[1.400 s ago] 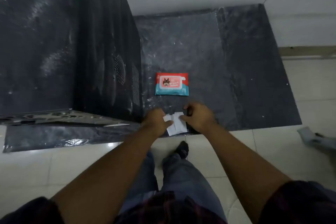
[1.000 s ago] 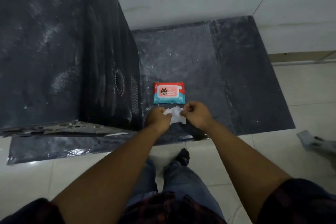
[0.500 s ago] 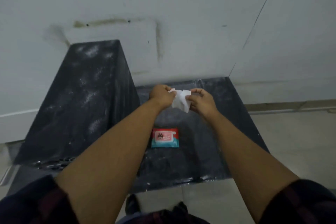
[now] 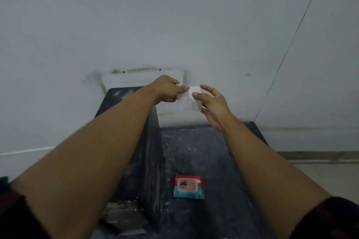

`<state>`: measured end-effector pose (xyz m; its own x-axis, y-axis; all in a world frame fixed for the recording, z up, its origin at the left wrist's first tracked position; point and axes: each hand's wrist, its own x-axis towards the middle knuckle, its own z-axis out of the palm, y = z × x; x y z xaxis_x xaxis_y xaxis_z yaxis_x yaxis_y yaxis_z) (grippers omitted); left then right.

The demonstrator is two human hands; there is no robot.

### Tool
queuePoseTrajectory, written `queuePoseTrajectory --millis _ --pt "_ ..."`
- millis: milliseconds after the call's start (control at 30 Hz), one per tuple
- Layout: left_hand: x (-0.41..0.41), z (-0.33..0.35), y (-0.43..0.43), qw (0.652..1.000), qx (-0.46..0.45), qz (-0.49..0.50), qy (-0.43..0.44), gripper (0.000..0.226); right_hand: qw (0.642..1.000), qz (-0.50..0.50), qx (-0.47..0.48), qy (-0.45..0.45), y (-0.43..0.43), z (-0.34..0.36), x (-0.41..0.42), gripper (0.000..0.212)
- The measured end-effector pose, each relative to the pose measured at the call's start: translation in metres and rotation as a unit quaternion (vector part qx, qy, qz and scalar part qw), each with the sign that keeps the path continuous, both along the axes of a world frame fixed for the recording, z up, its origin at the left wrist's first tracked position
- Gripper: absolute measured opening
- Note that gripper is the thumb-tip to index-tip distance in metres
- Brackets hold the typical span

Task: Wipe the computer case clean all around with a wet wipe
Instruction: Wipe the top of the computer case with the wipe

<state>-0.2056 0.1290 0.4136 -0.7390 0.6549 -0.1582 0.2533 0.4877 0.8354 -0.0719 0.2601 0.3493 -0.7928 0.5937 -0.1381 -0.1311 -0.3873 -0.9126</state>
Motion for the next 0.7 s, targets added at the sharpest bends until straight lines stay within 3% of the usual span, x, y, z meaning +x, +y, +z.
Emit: queuePoseTrajectory --millis 233,433,500,567,700 --pt "-0.038 0.029 -0.06 0.987 0.097 0.012 -0.131 0.028 0.999 0.03 0.03 0.01 -0.041 0.037 -0.055 0.041" --pt "-0.075 0.028 -0.11 0.964 0.156 0.026 -0.213 0.081 0.994 0.076 0.073 0.008 -0.078 0.06 -0.099 0.038" --pt "-0.088 0.024 -0.123 0.954 0.18 0.041 -0.236 0.089 0.992 0.086 0.091 0.001 -0.09 0.066 -0.113 0.034" --pt "-0.099 0.02 -0.134 0.948 0.193 0.061 -0.245 0.084 0.991 0.094 0.095 -0.001 -0.098 0.07 -0.124 0.032" --pt "-0.121 0.012 -0.155 0.959 0.169 0.079 -0.212 0.04 0.991 0.101 0.092 -0.006 -0.115 0.075 -0.145 0.031"
